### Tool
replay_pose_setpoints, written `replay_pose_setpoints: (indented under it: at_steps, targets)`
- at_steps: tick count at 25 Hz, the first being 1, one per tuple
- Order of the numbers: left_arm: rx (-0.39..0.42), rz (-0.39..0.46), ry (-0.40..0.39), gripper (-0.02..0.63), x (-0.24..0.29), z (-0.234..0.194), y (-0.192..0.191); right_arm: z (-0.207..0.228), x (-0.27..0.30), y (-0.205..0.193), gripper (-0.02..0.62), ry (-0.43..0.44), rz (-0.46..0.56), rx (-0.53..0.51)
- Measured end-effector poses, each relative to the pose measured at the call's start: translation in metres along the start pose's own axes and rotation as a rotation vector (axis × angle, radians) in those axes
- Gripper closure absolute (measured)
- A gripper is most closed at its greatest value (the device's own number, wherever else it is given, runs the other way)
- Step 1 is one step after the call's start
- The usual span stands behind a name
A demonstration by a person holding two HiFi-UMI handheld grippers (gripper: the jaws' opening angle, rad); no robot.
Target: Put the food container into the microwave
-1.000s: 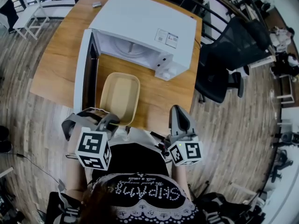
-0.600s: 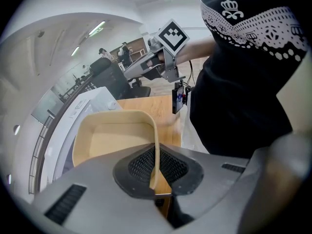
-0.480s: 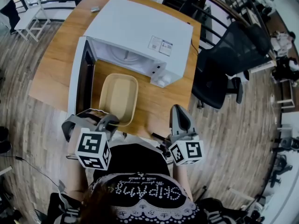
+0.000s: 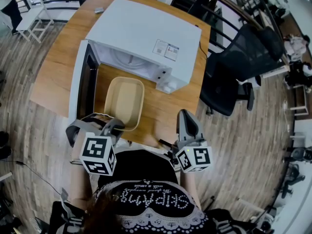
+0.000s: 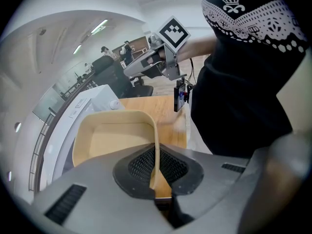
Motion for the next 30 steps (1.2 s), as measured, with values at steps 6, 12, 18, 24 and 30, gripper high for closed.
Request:
replay_pose_setpoints:
  at_steps: [6,12,18,24,30]
  targets:
    - [-0.011,-0.011,0.006,0.571,0.001,-0.003,-0.001,0.005,-0.001,0.001,0.557,-0.008,0.013,0.006]
    - [-0.005,-0.011,0.008,0.571,0.003,-0.005,0.002,0.011,-0.004,0.001,0.557,-0.022,0.015,0.009]
    - [-0.001,-0.011,0.016,0.571,0.006,-0.008,0.004,0.016,-0.005,0.0,0.557,-0.026,0.023,0.011]
    - [-0.01,-0.028,0.017,0.571,0.012,-0.017,-0.002,0.02,-0.006,0.001,0.557,-0.035,0.032,0.012]
    - [-0.007,-0.039,0.016,0.571,0.025,-0.03,-0.013,0.027,-0.007,-0.001,0.557,-0.052,0.034,0.016]
Point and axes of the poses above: the fingertips, and each gripper's own axes: x forward along the fingers, z to its right, y out of its top, the point moved 10 cm from there along -x, backward along the fingers, and after that the axes turned 11 degrees about z, right-handed, at the moved point
